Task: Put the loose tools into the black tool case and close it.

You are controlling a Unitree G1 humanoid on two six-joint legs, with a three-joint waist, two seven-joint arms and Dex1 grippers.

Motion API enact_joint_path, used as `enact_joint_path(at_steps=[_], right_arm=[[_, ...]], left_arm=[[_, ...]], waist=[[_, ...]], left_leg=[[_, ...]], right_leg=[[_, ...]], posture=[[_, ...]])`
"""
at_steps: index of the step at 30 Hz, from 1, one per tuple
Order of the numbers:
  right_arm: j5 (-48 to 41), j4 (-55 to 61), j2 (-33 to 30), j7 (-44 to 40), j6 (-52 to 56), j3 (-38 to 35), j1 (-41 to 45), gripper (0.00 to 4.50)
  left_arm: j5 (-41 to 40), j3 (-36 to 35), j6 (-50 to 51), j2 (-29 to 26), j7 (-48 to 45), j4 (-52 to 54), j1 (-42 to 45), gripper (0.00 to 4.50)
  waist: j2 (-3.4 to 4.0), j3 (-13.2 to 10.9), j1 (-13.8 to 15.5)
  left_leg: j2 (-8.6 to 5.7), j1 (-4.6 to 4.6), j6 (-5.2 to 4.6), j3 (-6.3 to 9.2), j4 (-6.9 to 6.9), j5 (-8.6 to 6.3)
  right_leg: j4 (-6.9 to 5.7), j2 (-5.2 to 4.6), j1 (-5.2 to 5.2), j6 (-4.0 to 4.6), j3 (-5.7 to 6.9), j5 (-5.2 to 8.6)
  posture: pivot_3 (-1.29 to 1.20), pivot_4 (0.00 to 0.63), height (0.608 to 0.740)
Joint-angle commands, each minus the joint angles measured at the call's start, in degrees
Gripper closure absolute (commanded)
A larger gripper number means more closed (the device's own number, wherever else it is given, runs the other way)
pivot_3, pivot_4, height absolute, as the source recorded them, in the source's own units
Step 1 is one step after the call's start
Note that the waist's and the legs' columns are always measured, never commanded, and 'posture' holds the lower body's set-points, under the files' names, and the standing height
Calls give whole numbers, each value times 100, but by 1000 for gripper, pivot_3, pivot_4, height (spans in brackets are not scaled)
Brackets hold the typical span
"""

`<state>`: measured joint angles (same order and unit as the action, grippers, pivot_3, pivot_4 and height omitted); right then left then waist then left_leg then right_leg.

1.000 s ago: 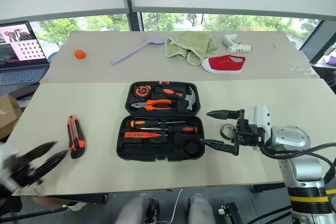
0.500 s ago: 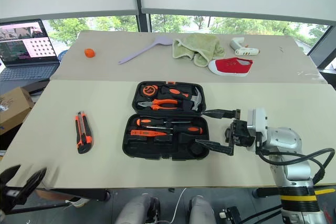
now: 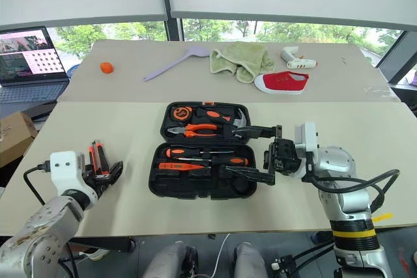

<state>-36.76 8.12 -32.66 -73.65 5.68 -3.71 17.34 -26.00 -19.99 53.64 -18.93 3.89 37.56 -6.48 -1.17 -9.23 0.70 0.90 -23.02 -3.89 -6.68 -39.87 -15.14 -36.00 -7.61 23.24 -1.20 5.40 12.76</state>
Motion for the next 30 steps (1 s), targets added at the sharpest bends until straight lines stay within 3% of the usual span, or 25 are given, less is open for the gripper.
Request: enact_joint_path(at_steps=[1,7,14,16,20,21,23,25,30], right_arm=[[-74,-10,12,22,-50,-147,114,0],[-100,-76,-43,6,-41,-211,110,0],[-49,-175,-71,-40,-81,-220,131,0],[-3,-184,-117,-63,-126,-237,113,0],[32,-97,-407,-119,-142,-444,-79,0],[39,-81,-463,-137,-147,-472,-120,0],[11,-16,-676,-181,-103,-665,-382,0],[-7,27,-817,-207,-73,-787,-579,0],[-113,453,-942,23,50,-1031,-1064,0]], left_arm=[[249,120,72,159,181,-266,108,564],[506,220,-180,227,112,-226,61,2445],[561,52,-460,320,-105,-344,48,2690],[141,-148,-1176,225,-918,-276,125,2690],[-698,-313,-2664,-1091,-4211,-319,1,2690],[-822,-305,-2799,-1322,-4671,-423,-33,2690],[-685,234,-3216,-2271,-6106,-781,138,2690],[-515,742,-3583,-2886,-7071,-1021,383,2690],[430,2488,-4033,-3101,-7951,-1778,2105,2690]], waist=[[1,0,0],[1,0,10],[1,0,12],[1,0,13],[-8,-6,24],[-5,-5,20],[7,-2,12],[13,-4,30],[26,-11,69]], left_leg=[[1,1,1,0,1,0],[0,-4,1,2,1,0],[0,-5,0,3,3,-1],[0,-6,0,3,3,-1],[0,-48,10,1,1,5],[-1,-62,12,-3,2,6],[-4,-67,10,-14,3,6],[-7,-71,6,-15,2,7],[-3,-78,-30,-26,-3,30]], right_leg=[[0,0,1,1,-1,1],[2,-6,3,1,1,1],[3,-36,5,1,3,1],[2,-41,6,1,5,1],[-2,-51,55,12,15,-3],[-4,-57,83,14,13,-4],[-2,-59,81,13,10,-4],[-2,-29,79,12,19,-3],[3,8,80,6,10,-4]], posture=[[0,150,740],[0,150,740],[0,150,740],[0,150,740],[0,150,740],[0,150,740],[0,150,740],[0,150,740],[0,150,740]])
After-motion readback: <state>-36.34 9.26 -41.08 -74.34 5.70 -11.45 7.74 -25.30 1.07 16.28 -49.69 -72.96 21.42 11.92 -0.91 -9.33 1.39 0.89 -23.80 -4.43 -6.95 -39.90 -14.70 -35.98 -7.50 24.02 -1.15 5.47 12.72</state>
